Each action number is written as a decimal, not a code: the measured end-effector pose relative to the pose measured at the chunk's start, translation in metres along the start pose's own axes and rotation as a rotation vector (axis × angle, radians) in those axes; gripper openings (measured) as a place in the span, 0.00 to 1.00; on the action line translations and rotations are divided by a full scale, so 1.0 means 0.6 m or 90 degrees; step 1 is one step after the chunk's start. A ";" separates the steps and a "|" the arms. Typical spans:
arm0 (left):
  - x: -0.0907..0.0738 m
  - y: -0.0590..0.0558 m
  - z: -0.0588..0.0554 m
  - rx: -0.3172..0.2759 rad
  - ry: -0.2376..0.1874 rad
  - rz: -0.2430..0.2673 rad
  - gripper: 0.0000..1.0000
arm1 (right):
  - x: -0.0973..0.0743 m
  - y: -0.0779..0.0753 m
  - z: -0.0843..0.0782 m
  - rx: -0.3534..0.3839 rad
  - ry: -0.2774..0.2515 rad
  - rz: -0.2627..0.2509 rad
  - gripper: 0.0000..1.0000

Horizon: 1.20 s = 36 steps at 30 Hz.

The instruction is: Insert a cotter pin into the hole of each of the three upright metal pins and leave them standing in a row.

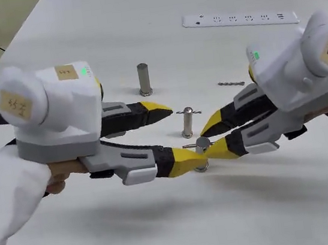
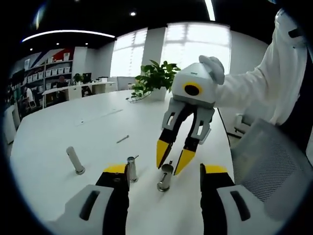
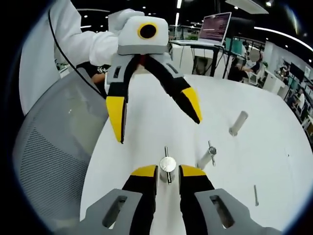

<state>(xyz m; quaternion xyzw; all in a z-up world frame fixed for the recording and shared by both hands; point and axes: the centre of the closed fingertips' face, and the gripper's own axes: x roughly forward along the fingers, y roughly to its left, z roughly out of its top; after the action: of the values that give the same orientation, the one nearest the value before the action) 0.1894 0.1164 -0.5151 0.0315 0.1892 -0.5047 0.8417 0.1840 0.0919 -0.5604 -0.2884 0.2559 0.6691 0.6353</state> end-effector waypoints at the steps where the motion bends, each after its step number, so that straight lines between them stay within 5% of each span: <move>1: -0.003 0.001 -0.001 0.001 0.001 0.003 0.63 | 0.001 0.000 0.000 0.002 0.000 0.000 0.12; 8: -0.024 0.015 -0.025 0.013 0.026 0.040 0.85 | 0.008 -0.002 0.002 0.028 -0.015 -0.007 0.12; 14: -0.037 0.019 -0.039 0.000 0.034 0.061 0.95 | 0.014 -0.003 0.002 0.033 -0.014 -0.010 0.11; 19: -0.044 0.006 -0.041 -0.011 0.026 0.056 0.98 | 0.021 0.000 -0.001 0.034 -0.010 -0.011 0.09; 26: -0.048 -0.012 -0.021 0.003 -0.006 0.054 0.99 | 0.021 0.001 -0.002 0.037 -0.012 -0.010 0.09; 36: -0.049 -0.009 -0.051 -0.008 0.031 0.070 0.99 | 0.019 0.003 -0.001 0.044 -0.024 -0.012 0.08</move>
<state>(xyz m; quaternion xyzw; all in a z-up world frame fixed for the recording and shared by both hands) 0.1636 0.1459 -0.5325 0.0484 0.2108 -0.4556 0.8635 0.1822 0.0995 -0.5692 -0.2558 0.2642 0.6593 0.6558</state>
